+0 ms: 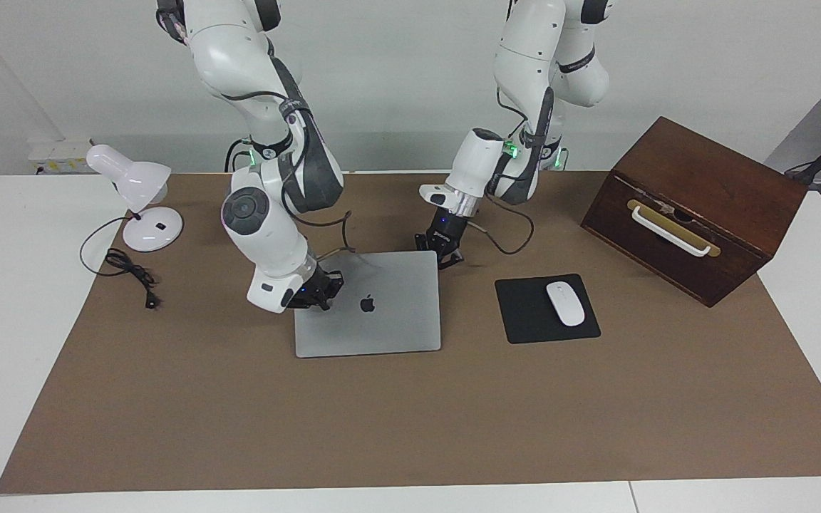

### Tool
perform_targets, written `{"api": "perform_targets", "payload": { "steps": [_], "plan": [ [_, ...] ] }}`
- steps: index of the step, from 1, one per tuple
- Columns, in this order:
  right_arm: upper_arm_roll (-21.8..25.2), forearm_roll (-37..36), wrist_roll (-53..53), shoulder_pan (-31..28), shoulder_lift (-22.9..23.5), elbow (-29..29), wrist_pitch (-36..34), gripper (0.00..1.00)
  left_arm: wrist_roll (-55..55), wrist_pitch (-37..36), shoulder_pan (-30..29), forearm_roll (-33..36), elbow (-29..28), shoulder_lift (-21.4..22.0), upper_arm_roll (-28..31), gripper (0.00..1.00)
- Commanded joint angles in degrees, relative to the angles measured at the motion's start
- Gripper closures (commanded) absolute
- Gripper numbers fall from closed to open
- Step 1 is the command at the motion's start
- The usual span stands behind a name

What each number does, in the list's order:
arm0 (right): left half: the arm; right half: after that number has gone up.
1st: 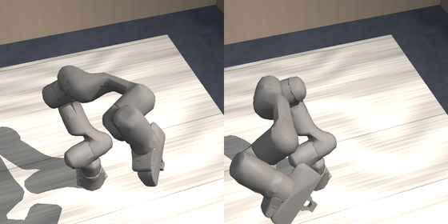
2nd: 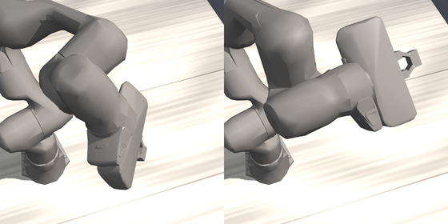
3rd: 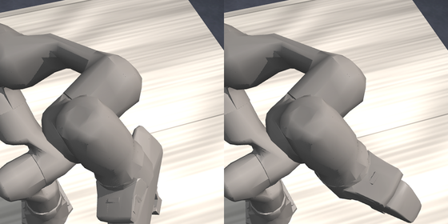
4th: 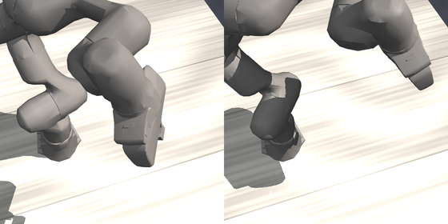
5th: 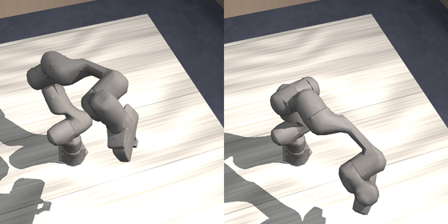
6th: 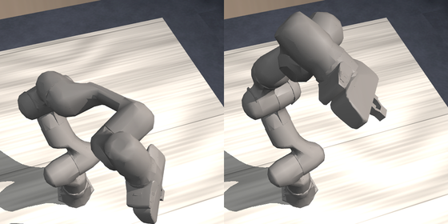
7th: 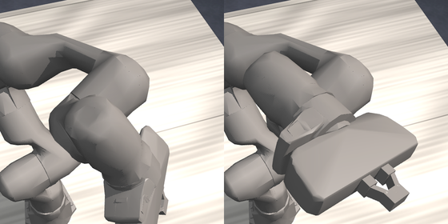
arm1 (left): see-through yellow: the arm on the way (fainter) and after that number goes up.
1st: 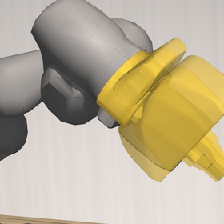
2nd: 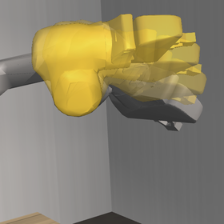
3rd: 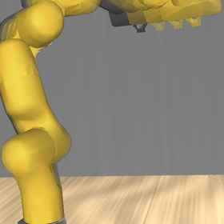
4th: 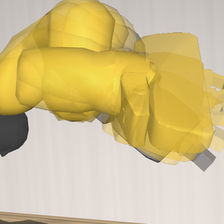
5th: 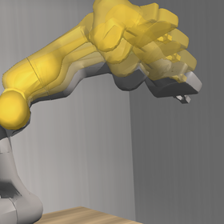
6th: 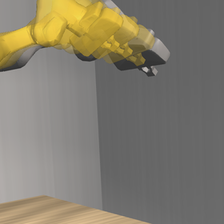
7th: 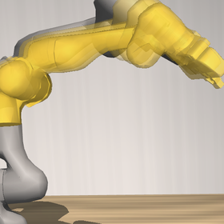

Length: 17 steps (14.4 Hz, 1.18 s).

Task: Close laptop with both arms
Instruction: 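Push the laptop lid further down toward the base with the right gripper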

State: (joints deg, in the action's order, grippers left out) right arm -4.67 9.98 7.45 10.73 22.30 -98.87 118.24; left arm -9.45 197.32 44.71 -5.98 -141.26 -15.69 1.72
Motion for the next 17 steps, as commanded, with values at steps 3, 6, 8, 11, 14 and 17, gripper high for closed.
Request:
{"api": "perform_targets", "payload": {
  "steps": [3, 6, 8, 11, 14, 17],
  "plan": [
    [-0.43, 1.18, -1.29, -0.36, -1.21, -3.26, 2.78, 1.0, -0.57, 0.96, 1.96, -0.61, -1.3, -1.98, 0.65, 1.0],
    [-0.43, 1.18, -1.29, -0.36, -0.68, -3.52, 4.45, 1.0, -0.66, 0.96, 1.96, -0.61, -1.3, -1.98, 0.65, 1.0],
    [-0.43, 1.18, -1.21, -0.36, -0.5, -3.78, 5.07, 1.0, -0.57, 0.96, 1.96, -0.61, -1.3, -2.06, 0.65, 1.0],
    [-0.43, 1.09, -1.29, -0.36, -0.5, -5.01, 5.77, 1.0, -0.57, 0.96, 1.96, -0.61, -1.12, -2.42, 0.65, 1.0],
    [-0.43, 1.09, -1.21, -0.36, -0.59, -6.94, 8.14, 1.0, -0.57, 1.14, 1.96, -0.61, -1.03, -2.42, 0.74, 1.0],
    [-0.43, 1.09, -1.21, -0.27, -0.68, -7.82, 8.85, 1.0, -0.57, 1.23, 1.96, -0.61, -1.12, -2.42, 0.74, 1.0]
  ]
}}
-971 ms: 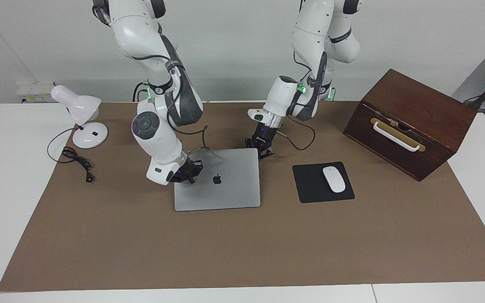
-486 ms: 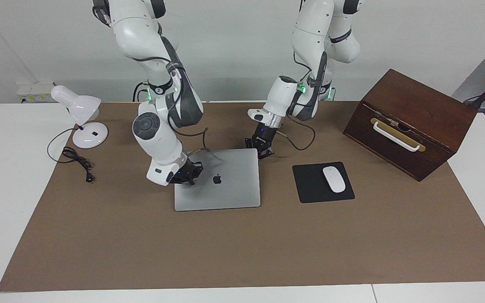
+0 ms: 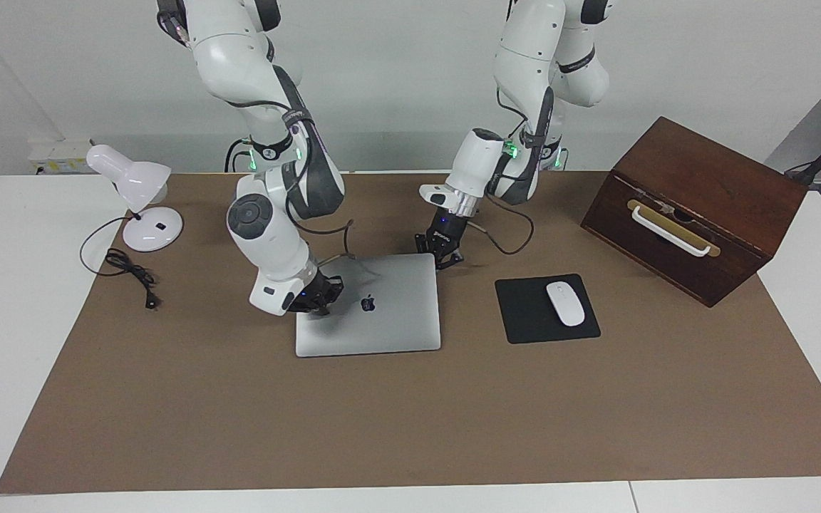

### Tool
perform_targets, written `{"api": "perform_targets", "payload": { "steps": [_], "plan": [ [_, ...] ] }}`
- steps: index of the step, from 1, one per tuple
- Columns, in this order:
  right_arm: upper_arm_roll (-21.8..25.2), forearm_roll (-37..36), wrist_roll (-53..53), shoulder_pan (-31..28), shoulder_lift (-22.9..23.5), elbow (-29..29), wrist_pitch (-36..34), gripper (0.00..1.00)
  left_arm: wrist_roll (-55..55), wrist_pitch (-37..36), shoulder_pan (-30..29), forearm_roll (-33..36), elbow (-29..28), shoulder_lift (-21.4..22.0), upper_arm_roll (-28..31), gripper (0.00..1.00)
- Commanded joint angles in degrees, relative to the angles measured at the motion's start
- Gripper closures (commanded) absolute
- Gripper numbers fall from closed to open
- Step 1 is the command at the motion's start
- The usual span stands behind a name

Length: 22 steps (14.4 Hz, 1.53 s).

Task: Close laptop with both arms
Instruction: 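Push the laptop lid further down toward the base with the right gripper, then press the lid flat onto the base with the right gripper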

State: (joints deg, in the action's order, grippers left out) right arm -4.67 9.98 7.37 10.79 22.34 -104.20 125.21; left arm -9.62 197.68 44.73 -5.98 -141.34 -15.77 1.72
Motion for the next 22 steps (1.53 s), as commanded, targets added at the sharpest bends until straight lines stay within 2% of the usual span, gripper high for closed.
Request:
{"api": "perform_targets", "payload": {
  "steps": [1, 15, 19, 22],
  "plan": [
    [-0.43, 1.09, -1.13, -0.33, -0.8, -2.85, 1.88, 1.0, -0.49, 0.86, 1.94, -0.61, -1.04, -2.33, 0.74, 1.0],
    [-0.43, 0.3, -1.21, 0.46, -0.72, -2.94, 1.71, 1.0, -0.49, 0.86, 1.86, -0.61, -1.04, -2.6, 0.74, 1.0],
    [-0.51, 0.48, -8.58, 5.11, -0.8, -2.15, 1.88, 1.0, -0.49, 0.86, 1.86, -0.61, -1.04, -2.6, 0.74, 1.0],
    [-0.69, 1.27, -11.75, 6.17, -0.89, -1.89, 1.79, 1.0, -0.49, 0.78, 1.86, -0.61, -1.04, -2.6, 0.74, 1.0]
  ]
}}
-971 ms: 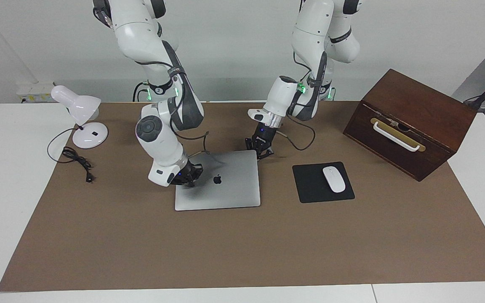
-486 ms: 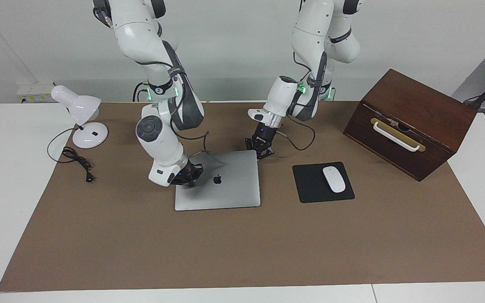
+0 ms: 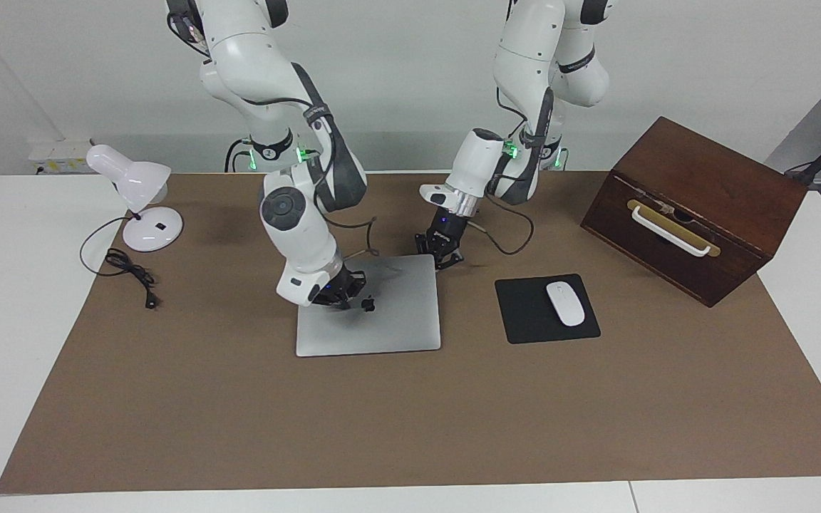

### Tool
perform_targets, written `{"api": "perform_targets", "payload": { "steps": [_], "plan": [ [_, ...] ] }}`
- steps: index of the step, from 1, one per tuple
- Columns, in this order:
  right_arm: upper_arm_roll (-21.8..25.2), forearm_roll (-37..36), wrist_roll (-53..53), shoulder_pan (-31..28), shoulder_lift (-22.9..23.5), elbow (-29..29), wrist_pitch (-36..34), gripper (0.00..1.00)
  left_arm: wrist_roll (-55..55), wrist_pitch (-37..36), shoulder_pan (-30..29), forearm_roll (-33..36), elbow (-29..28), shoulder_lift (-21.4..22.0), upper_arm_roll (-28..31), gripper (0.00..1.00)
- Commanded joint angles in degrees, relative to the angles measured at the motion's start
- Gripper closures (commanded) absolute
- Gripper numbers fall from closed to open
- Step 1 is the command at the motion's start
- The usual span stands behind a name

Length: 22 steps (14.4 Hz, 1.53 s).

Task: Close laptop with both arms
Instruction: 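Press the lid flat onto the base with the right gripper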

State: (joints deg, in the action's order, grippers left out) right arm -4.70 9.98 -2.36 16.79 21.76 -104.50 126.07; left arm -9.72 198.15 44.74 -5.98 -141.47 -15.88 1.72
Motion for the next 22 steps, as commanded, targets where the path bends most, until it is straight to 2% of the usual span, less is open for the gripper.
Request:
{"api": "perform_targets", "payload": {
  "steps": [1, 4, 6, 7, 15, 22],
  "plan": [
    [-0.84, 1.36, -2.9, 0.17, -0.31, -1.59, 0.85, 1.0, -0.39, 0.4, 1.84, -0.61, -0.91, -2.49, 0.74, 1.0],
    [-1.98, 2.49, -5.54, 0.17, -0.31, -1.59, 0.85, 1.0, -0.3, 0.4, 1.75, -0.61, -0.91, -2.49, 0.74, 1.0],
    [-2.51, 7.93, -6.16, 0.17, -0.31, -1.32, 1.2, 1.0, -0.21, 0.31, 1.32, -0.61, -0.91, -2.49, 0.65, 1.0],
    [-2.51, 8.39, -6.16, 0.26, -0.31, -1.41, 2.16, 1.0, -0.13, 0.31, 1.23, -0.61, -0.91, -2.49, 0.65, 1.0],
    [-2.6, 9.27, -8.71, 2.72, -0.22, -1.41, 3.48, 1.0, -0.21, 0.31, 1.4, -0.61, -1.09, -2.49, 0.65, 1.0],
    [-2.6, 9.27, -8.71, 2.63, -0.22, -1.41, 3.48, 1.0, 3.04, -0.48, 1.32, -0.61, -1.09, -1.44, 0.56, 1.0]
  ]
}}
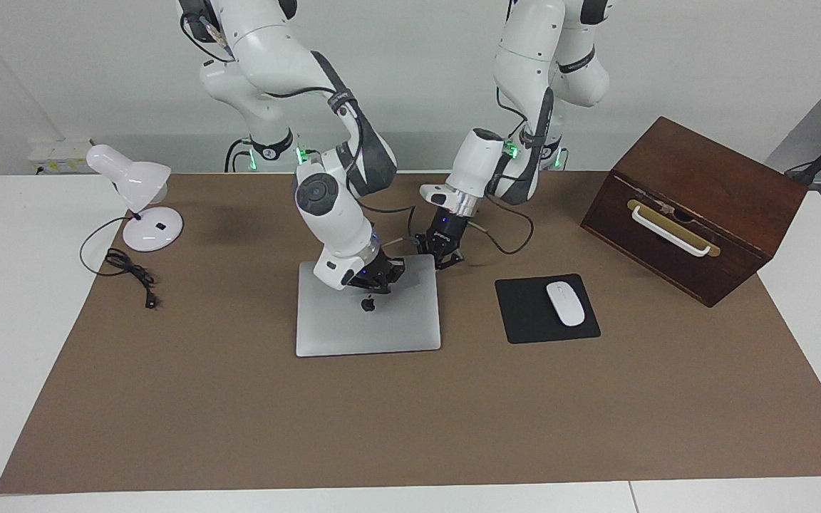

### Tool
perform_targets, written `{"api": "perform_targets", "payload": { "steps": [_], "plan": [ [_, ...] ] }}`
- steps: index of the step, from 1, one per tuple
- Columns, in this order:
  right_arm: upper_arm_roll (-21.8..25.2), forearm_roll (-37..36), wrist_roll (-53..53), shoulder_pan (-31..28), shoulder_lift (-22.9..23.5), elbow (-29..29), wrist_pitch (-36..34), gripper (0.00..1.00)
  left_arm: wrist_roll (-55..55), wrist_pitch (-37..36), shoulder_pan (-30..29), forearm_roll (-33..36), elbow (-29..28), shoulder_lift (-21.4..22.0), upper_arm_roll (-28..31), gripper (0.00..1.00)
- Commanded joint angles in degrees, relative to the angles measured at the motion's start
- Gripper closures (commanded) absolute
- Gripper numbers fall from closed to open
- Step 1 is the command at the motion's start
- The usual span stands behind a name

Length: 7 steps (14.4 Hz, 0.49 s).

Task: Close laptop with both arms
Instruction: 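Press the lid flat onto the base with the right gripper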

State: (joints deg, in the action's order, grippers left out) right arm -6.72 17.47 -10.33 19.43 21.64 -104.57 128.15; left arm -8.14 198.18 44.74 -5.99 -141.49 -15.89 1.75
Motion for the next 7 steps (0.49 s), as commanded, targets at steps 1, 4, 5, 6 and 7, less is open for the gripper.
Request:
{"api": "perform_targets", "payload": {
  "steps": [1, 4, 5, 6, 7],
  "plan": [
    [-0.58, 1.78, -0.74, 0.0, -0.11, -1.34, 1.4, 1.0, 1.89, -0.77, 1.32, -0.61, -1.07, -1.17, 0.63, 1.0],
    [-0.49, 1.78, -0.74, 0.0, -0.11, -1.25, 1.4, 1.0, 2.16, -2.43, 1.23, -0.61, -1.68, 0.58, 0.54, 1.0],
    [-0.49, 1.78, -0.65, 0.0, -0.02, -0.99, 1.4, 1.0, 2.16, -4.53, 1.14, -0.61, -2.04, 2.07, 0.63, 1.0],
    [-0.49, 1.69, -0.65, -0.09, 0.07, -0.38, 1.31, 1.0, 2.07, -5.6, 1.05, -0.61, -2.13, 2.7, 0.71, 1.0],
    [-0.49, 1.69, -0.65, -0.44, 0.07, 0.24, 0.79, 1.0, 2.07, -5.69, 0.97, -0.61, -2.13, 2.7, 0.71, 1.0]
  ]
}}
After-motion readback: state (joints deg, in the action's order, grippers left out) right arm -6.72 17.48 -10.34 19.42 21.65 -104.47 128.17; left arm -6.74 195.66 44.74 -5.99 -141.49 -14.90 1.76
